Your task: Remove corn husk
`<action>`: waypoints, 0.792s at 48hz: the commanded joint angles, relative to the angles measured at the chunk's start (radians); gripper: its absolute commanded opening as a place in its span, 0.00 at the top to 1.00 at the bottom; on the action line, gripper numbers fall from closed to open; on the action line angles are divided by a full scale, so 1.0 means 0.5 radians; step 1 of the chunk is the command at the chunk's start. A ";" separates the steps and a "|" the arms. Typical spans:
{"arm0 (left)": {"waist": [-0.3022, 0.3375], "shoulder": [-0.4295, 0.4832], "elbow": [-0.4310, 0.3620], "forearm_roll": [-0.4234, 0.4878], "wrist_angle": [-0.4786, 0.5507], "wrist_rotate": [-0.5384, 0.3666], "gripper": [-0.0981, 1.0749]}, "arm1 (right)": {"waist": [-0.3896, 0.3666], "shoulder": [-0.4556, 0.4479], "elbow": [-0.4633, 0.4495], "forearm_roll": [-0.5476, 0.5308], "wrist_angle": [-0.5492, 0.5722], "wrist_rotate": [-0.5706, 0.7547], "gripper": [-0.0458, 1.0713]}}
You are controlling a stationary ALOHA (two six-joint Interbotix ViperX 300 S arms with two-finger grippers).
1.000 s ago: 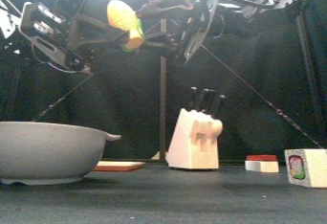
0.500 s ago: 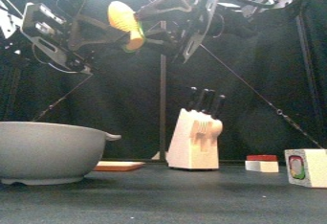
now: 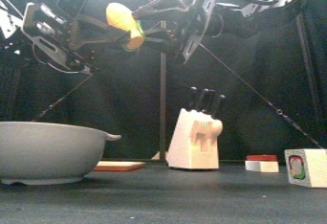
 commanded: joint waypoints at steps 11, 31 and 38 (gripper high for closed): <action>0.003 -0.015 -0.009 -0.006 -0.018 0.006 0.42 | -0.043 -0.061 0.006 0.092 -0.012 0.000 0.69; 0.003 -0.031 0.006 -0.006 -0.018 0.009 0.42 | -0.080 -0.101 0.052 0.166 -0.012 -0.003 0.69; 0.003 -0.031 0.006 -0.006 -0.018 0.006 0.42 | -0.083 -0.117 0.067 0.166 -0.012 0.000 0.69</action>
